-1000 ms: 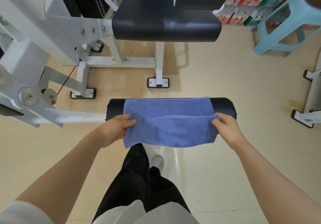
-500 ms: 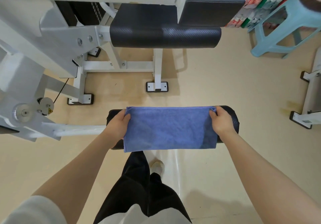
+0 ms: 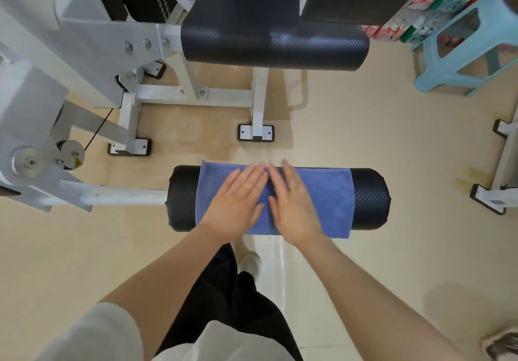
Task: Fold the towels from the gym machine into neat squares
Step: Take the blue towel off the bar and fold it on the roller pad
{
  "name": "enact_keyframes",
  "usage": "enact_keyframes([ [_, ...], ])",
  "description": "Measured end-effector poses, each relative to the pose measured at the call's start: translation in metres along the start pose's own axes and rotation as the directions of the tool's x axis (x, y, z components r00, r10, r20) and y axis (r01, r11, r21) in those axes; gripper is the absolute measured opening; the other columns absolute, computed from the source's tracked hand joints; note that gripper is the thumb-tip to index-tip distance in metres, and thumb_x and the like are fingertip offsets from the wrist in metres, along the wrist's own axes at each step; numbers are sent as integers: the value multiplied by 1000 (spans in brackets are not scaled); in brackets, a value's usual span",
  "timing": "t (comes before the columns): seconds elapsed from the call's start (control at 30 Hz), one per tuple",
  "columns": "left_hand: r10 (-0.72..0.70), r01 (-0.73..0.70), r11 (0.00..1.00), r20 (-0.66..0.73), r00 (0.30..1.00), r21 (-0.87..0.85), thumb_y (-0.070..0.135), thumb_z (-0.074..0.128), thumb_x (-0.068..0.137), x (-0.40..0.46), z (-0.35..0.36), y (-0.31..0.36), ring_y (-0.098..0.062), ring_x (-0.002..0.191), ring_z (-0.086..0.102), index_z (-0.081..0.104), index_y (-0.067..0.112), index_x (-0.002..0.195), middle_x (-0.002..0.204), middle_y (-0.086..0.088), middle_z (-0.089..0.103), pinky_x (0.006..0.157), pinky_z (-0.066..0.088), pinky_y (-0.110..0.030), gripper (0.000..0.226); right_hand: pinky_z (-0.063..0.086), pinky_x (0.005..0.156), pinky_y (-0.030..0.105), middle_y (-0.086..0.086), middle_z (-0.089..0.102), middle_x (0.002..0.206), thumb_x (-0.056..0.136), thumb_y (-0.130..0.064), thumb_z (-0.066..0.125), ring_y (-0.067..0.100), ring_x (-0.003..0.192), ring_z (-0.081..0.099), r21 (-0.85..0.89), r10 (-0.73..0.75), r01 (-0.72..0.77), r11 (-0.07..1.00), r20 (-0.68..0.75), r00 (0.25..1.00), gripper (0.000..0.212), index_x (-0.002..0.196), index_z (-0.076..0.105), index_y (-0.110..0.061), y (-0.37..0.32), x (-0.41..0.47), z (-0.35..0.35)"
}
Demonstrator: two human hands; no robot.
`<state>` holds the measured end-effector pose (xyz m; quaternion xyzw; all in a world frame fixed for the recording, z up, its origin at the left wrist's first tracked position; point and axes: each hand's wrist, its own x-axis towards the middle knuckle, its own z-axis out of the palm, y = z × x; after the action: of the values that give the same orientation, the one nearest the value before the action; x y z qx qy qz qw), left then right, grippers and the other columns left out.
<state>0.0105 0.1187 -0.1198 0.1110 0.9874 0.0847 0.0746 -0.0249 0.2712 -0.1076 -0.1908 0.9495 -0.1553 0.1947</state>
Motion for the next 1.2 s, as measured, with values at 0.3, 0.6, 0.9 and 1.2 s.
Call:
enact_keyframes([
  [0.3,23,-33,993,79,997,116,74,53,64,-25,31,-38,-30,129,45,32,9,141,141,-15,47,109,25,-43,103,5,113,39,8,22,156,86,-57,20,30,142,24,-260,144,-151,954,-46,989,69,147,24,-25,73,-14,8],
  [0.6,-211,195,972,130,969,129,78,53,53,-38,14,-24,-32,133,41,34,11,140,145,-13,42,114,2,-46,112,0,117,42,6,2,159,96,-52,24,22,147,1,51,473,-473,880,3,881,64,150,9,-22,82,-22,-22],
  [0.9,-111,112,994,215,970,9,62,25,88,19,11,39,-24,145,14,12,20,149,158,-1,10,117,10,-39,76,45,68,37,10,54,95,92,-19,48,34,89,52,648,772,-591,481,7,636,10,97,51,-11,76,-23,-20],
  [1.2,-204,169,973,244,948,160,71,41,80,18,18,42,-32,145,-9,-17,22,146,158,-7,-14,116,-6,-43,100,41,61,25,2,58,83,85,-11,60,15,73,53,749,646,-517,415,158,747,12,95,58,-5,72,-31,-34],
])
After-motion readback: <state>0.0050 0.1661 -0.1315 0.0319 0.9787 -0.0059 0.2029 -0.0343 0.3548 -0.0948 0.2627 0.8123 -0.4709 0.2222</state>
